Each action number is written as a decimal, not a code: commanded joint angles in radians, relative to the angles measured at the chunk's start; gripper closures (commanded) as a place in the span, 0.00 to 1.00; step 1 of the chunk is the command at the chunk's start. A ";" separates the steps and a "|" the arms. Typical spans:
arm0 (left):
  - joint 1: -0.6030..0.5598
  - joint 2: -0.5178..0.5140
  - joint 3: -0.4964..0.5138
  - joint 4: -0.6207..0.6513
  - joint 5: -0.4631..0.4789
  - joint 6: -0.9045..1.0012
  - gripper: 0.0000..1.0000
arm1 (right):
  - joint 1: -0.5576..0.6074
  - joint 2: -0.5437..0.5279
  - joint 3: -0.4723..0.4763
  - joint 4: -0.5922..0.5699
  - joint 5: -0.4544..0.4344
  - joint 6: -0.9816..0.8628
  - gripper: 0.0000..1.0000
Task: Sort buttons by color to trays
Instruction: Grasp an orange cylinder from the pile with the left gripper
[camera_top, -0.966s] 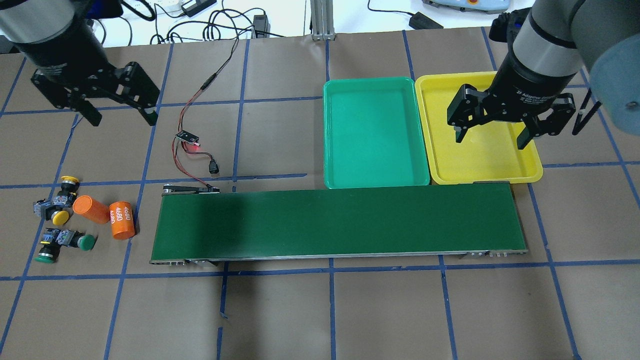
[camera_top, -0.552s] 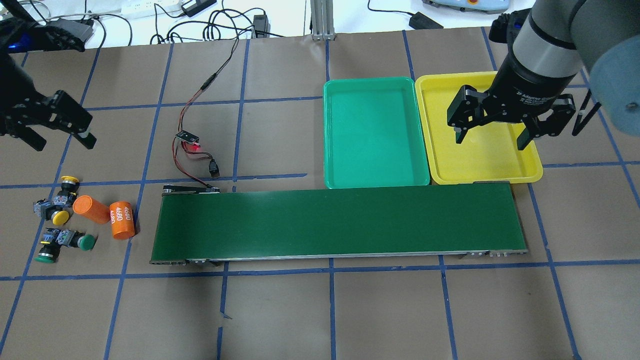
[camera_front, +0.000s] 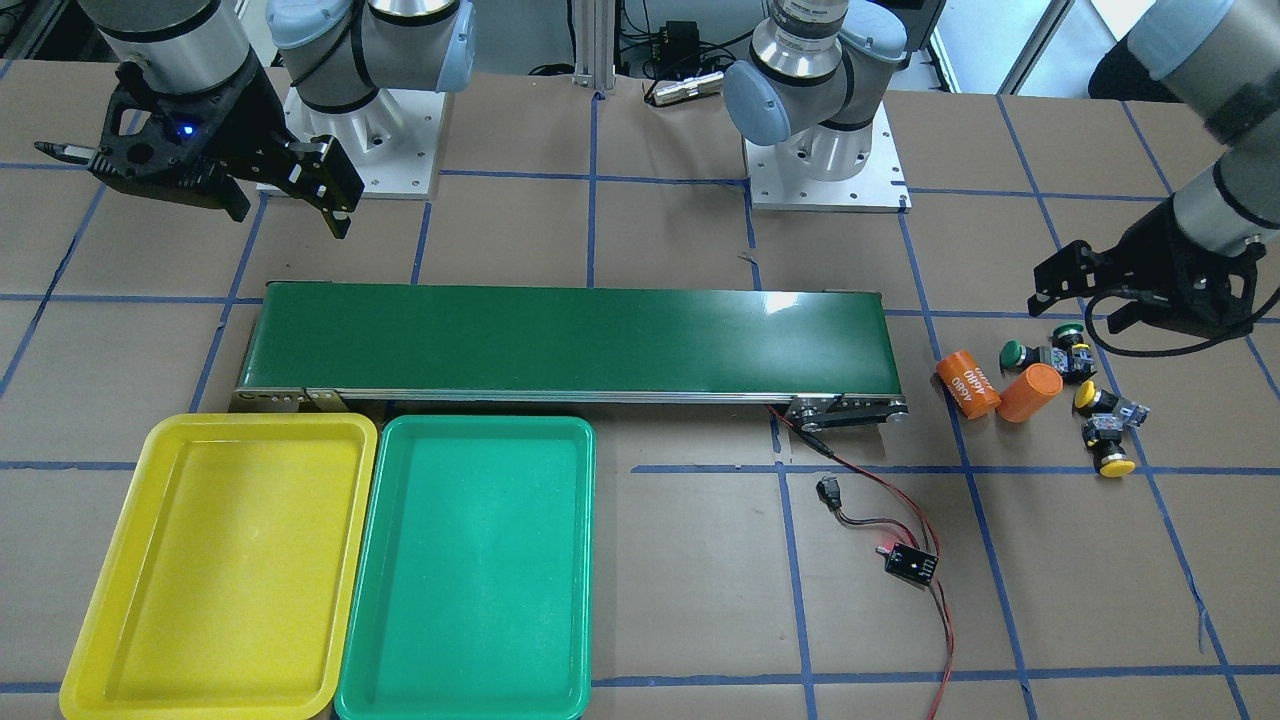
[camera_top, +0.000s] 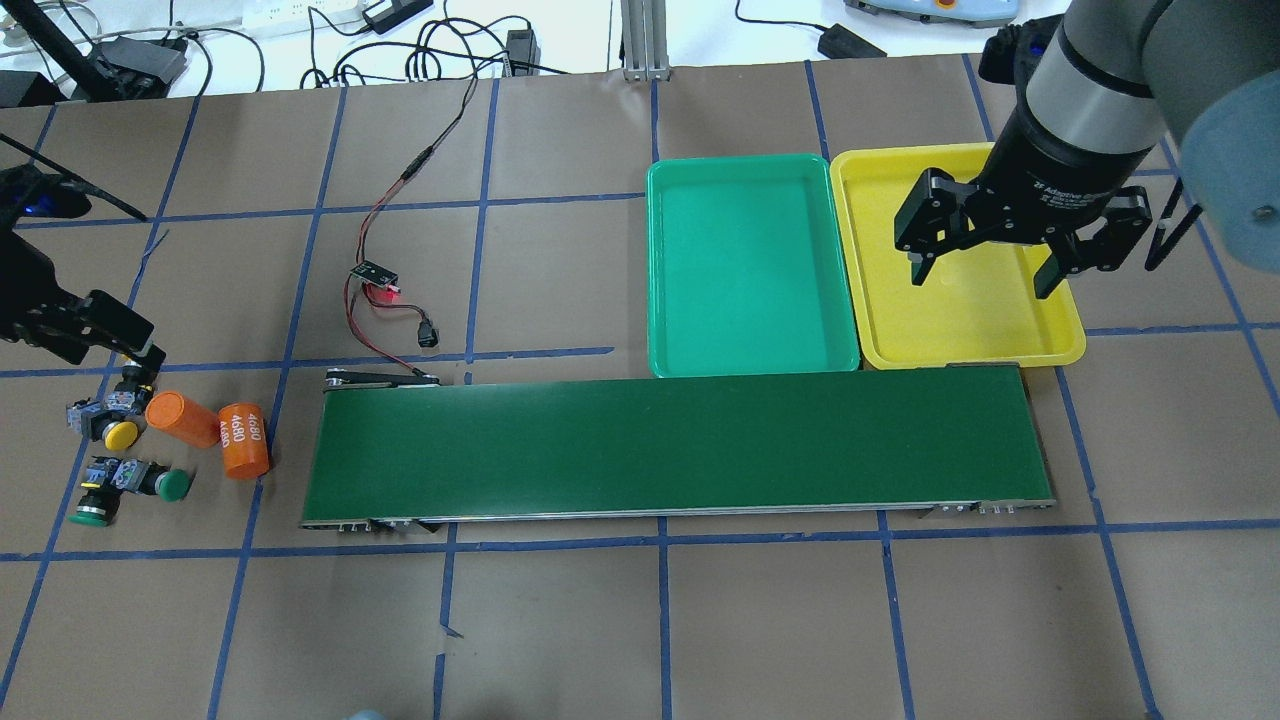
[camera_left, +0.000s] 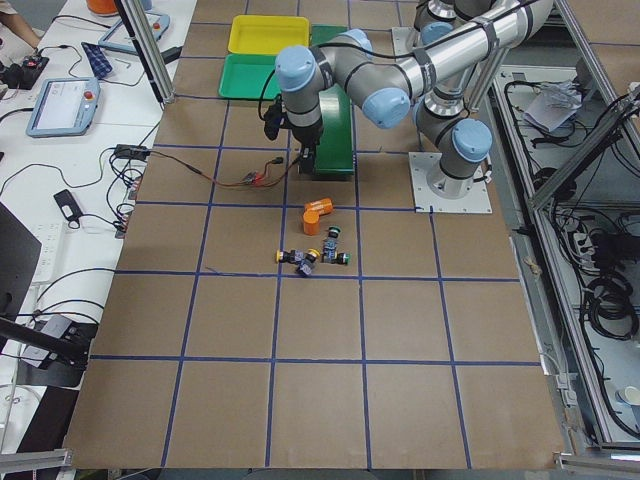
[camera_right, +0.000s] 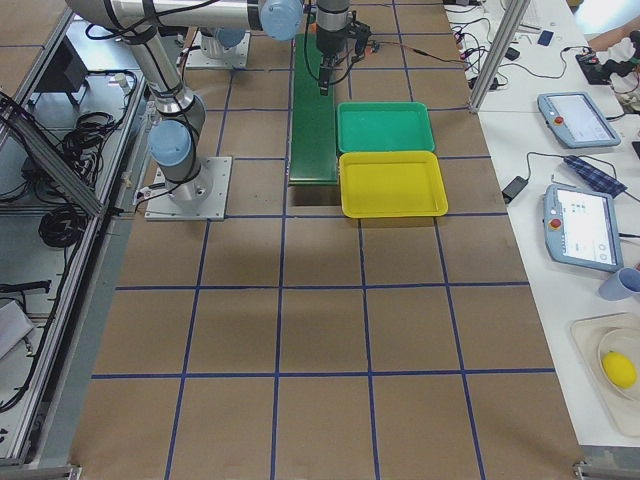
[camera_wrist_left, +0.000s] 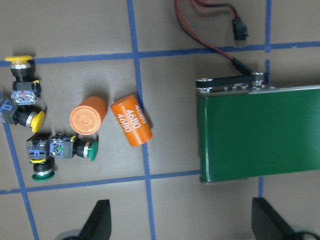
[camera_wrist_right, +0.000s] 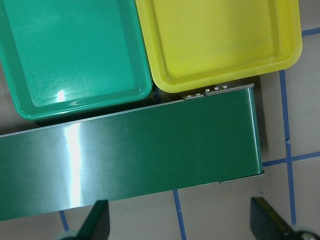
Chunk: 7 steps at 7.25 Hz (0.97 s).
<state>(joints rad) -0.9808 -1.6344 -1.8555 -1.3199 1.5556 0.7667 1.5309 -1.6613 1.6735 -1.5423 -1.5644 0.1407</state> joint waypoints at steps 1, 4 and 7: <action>0.036 -0.069 -0.082 0.160 0.001 0.023 0.00 | 0.000 0.000 0.000 0.001 0.003 -0.012 0.00; 0.067 -0.154 -0.096 0.220 0.005 0.020 0.00 | 0.000 0.000 0.000 0.002 0.001 0.005 0.00; 0.068 -0.194 -0.094 0.235 0.004 0.013 0.11 | -0.002 0.000 0.000 0.013 0.001 0.014 0.00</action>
<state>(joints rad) -0.9137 -1.8064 -1.9518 -1.0961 1.5605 0.7832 1.5303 -1.6613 1.6736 -1.5320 -1.5631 0.1527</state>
